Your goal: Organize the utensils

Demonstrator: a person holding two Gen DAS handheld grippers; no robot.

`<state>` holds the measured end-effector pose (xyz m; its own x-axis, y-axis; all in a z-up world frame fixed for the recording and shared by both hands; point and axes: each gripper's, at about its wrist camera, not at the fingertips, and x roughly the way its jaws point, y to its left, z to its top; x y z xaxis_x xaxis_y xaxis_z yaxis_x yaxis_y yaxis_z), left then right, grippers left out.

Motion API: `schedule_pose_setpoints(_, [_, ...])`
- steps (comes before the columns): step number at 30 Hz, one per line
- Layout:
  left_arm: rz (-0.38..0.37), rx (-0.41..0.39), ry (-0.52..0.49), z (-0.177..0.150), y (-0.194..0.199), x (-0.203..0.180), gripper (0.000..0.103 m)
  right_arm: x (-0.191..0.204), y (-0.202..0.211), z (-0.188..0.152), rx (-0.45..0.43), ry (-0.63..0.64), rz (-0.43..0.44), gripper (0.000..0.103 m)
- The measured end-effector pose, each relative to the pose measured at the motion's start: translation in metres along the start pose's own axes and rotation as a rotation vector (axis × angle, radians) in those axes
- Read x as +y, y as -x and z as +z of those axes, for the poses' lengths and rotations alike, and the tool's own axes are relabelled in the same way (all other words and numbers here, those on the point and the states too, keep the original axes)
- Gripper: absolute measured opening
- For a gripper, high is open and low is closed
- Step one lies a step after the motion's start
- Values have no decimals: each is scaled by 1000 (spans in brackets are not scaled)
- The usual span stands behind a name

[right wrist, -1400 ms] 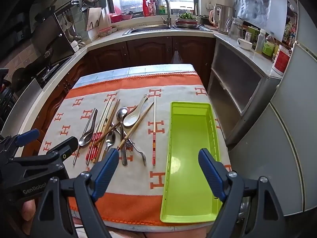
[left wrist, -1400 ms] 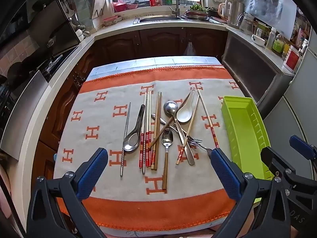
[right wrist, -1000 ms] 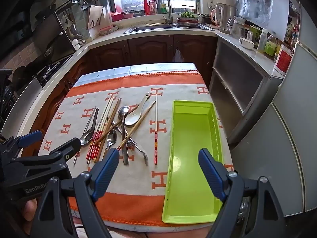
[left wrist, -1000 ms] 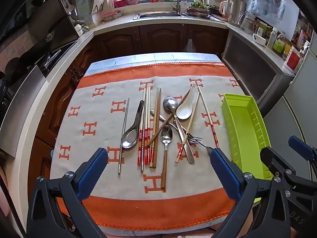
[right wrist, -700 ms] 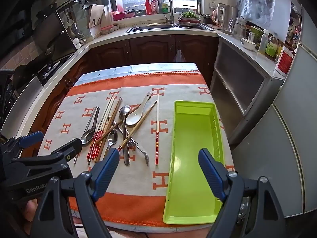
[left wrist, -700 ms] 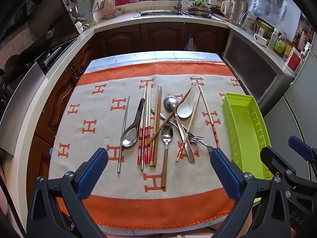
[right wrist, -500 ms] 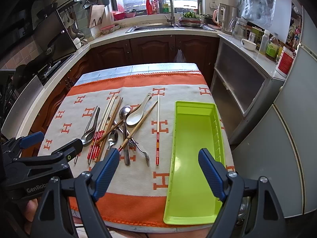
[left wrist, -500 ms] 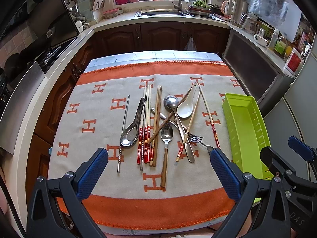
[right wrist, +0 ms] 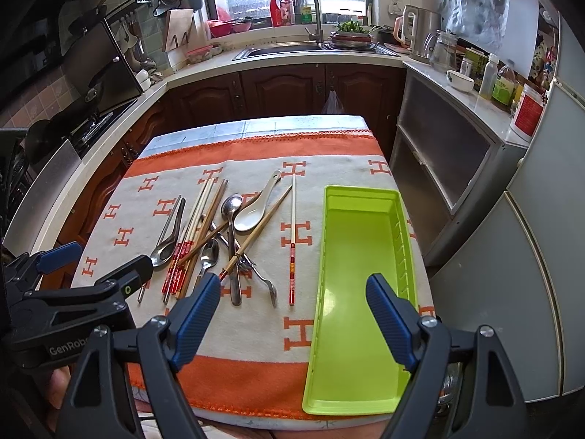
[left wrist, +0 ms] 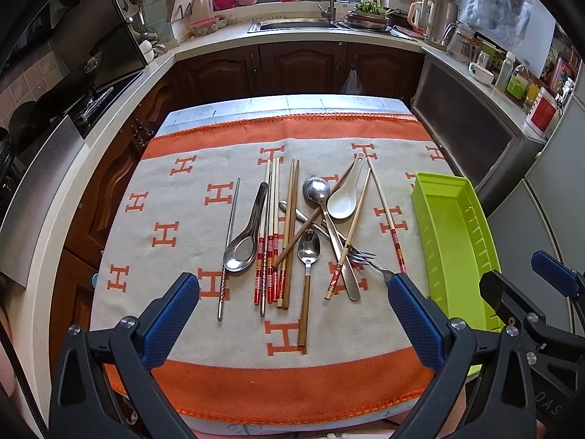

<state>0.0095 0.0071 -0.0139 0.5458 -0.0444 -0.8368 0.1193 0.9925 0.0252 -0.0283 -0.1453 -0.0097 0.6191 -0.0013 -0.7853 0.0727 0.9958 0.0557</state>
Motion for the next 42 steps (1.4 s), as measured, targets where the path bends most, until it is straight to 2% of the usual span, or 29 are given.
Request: schedule_pose_setpoints(42, [3, -4, 1, 3, 5, 4, 102, 12, -1, -2, 1, 4, 9, 82])
